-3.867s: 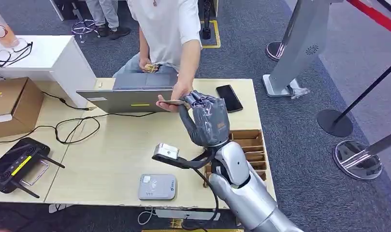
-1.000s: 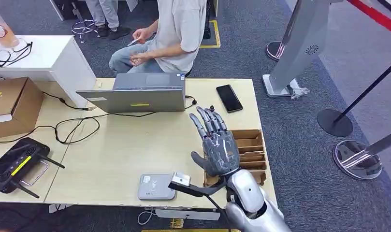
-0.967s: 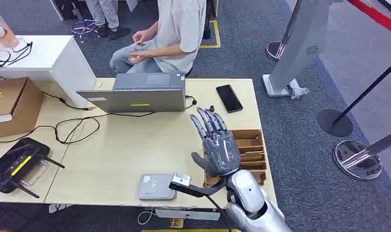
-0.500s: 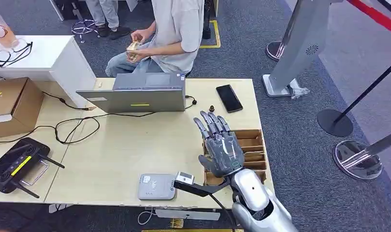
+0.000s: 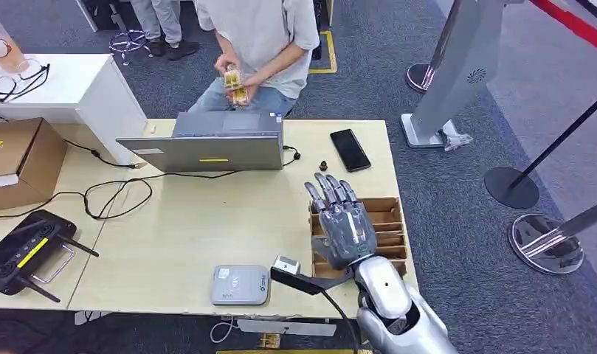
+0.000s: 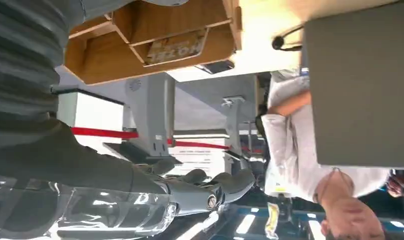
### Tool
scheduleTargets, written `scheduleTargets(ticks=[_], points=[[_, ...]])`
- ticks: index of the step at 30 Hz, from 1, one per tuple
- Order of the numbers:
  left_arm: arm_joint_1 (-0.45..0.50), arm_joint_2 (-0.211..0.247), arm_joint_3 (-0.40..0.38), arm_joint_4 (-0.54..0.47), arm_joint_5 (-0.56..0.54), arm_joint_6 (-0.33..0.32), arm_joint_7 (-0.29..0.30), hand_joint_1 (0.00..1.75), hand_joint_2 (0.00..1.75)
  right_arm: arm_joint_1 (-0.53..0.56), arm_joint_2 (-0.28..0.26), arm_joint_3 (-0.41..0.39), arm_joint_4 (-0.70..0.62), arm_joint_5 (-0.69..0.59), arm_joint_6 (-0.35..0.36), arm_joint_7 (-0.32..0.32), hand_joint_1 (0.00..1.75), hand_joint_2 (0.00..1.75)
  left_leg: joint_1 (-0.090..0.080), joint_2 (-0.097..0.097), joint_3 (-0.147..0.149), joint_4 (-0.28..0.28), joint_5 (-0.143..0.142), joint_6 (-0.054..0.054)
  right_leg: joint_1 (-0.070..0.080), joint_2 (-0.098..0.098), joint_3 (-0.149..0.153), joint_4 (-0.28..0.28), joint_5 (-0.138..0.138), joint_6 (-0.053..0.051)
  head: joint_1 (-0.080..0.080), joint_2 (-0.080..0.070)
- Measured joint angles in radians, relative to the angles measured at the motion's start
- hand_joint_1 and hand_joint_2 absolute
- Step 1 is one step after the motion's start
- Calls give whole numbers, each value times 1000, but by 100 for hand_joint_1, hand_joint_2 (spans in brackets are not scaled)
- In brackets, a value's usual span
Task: Pass the card to the sensor for recognition and then transmit it.
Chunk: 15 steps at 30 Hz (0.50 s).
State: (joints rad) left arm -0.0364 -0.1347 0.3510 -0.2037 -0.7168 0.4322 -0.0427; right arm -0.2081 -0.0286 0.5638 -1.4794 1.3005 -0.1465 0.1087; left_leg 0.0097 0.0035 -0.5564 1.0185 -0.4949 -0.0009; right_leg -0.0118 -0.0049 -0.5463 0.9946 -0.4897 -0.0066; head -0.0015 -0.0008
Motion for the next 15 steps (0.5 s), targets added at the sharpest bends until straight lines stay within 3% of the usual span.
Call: scheduleTargets(ticks=[15], points=[[0, -1, 0, 0, -17, -5, 0, 0, 0, 2, 0, -39, 13, 50, 35, 52, 0, 175, 0, 0, 0, 0, 0, 0, 0, 0, 0, 0, 0, 0, 0, 0]])
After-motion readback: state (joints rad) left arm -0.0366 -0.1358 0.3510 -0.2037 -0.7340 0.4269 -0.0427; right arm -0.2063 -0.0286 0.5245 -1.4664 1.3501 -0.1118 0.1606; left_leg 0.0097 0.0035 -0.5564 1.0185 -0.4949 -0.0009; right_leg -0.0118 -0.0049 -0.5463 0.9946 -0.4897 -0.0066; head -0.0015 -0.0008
